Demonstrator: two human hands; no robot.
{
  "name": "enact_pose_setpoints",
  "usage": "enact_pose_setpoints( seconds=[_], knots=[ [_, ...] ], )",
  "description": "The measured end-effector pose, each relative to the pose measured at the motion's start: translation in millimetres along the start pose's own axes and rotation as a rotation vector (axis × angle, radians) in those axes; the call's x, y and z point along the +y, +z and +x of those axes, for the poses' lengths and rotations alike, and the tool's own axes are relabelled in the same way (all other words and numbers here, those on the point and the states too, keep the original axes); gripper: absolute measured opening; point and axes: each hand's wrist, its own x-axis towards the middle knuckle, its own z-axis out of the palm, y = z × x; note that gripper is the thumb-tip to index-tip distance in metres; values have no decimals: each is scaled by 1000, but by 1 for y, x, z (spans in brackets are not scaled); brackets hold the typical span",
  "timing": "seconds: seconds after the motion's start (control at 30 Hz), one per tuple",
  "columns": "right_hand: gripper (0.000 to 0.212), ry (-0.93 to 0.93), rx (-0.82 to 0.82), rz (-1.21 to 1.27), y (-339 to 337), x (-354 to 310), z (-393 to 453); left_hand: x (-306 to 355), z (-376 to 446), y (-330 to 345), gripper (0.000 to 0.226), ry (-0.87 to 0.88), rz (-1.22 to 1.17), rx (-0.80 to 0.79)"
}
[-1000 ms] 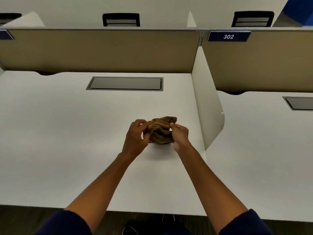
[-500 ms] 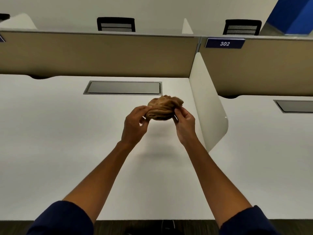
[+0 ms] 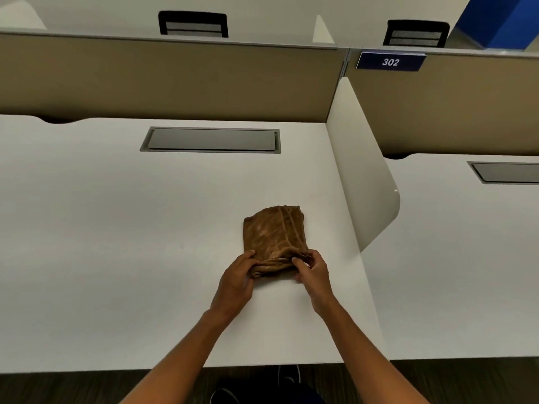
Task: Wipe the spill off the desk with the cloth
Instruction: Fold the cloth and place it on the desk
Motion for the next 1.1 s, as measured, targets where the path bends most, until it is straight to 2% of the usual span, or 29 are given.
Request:
enact_pose_setpoints(
  seconds=[0.07, 0.23, 0.4, 0.57, 0.7, 0.9, 1.0, 1.1],
  knots=[
    [39, -3, 10, -30, -1, 0, -3, 0, 0, -2, 38, 10, 11, -13],
    [44, 59, 38, 66, -6, 11, -14, -5, -3, -7, 37, 73, 41, -9],
    [50, 142, 45, 218, -8, 12, -26, -9, -4, -8, 31, -23, -60, -32],
    [56, 132, 25, 249, -10, -8, -27, -2, 5, -12, 27, 36, -55, 42],
    [59, 43, 19, 207, -9, -45, -6, 6, 33, -21, 25, 42, -60, 129],
    [49, -100, 161, 43, 5, -98, 26, 15, 84, -25, 20, -195, -209, 161],
    [40, -318, 237, -238, 17, -98, 24, 14, 101, -21, 18, -328, -167, 143],
    [41, -671, 153, -569, 30, -73, 15, 13, 110, -16, 15, -375, -112, 134]
  ],
)
